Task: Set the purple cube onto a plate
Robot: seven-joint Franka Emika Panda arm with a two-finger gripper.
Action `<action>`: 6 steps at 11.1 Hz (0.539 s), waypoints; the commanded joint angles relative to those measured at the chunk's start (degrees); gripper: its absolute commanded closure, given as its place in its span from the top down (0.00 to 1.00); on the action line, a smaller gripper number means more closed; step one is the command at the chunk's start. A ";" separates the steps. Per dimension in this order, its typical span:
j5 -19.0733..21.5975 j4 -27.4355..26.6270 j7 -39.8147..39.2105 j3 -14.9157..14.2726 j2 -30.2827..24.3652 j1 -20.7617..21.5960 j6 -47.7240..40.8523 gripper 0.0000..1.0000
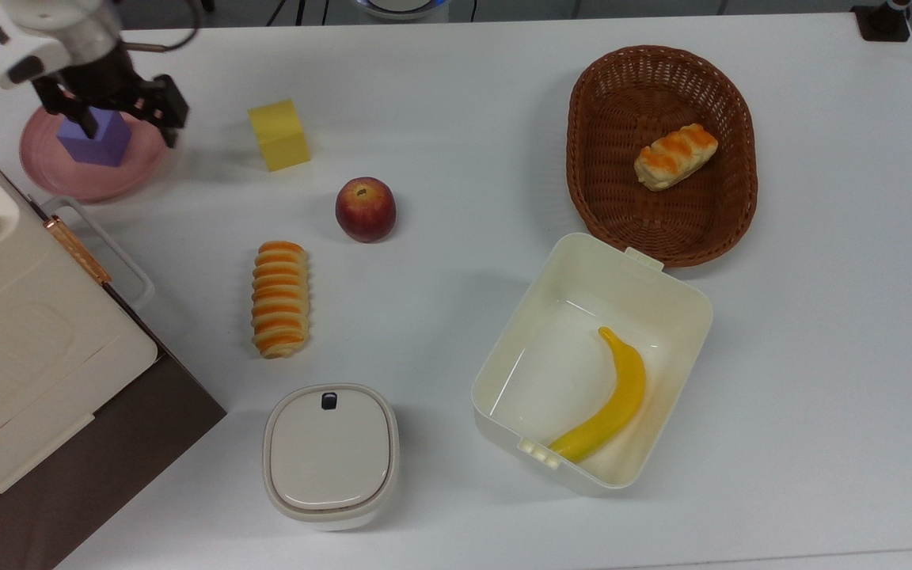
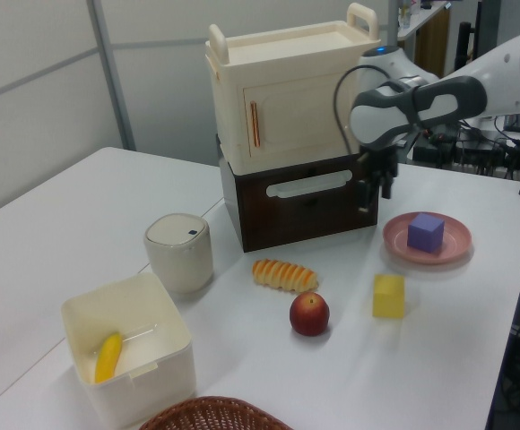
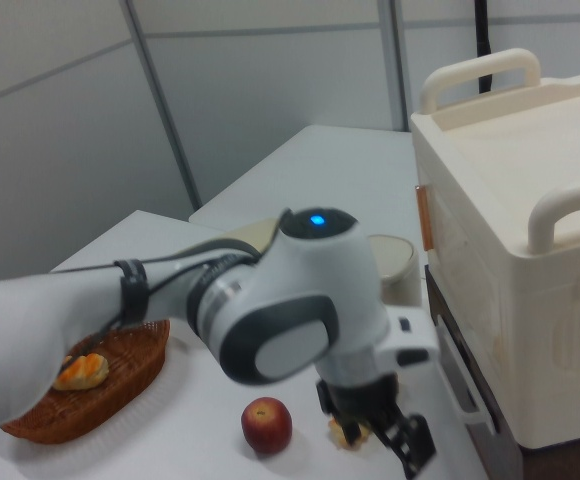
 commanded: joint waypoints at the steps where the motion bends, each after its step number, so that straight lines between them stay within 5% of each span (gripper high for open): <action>1: -0.36 2.74 13.07 -0.61 -2.52 9.01 -3.09 1.00; 6: -0.19 10.91 25.14 -1.40 -6.74 24.13 -16.00 1.00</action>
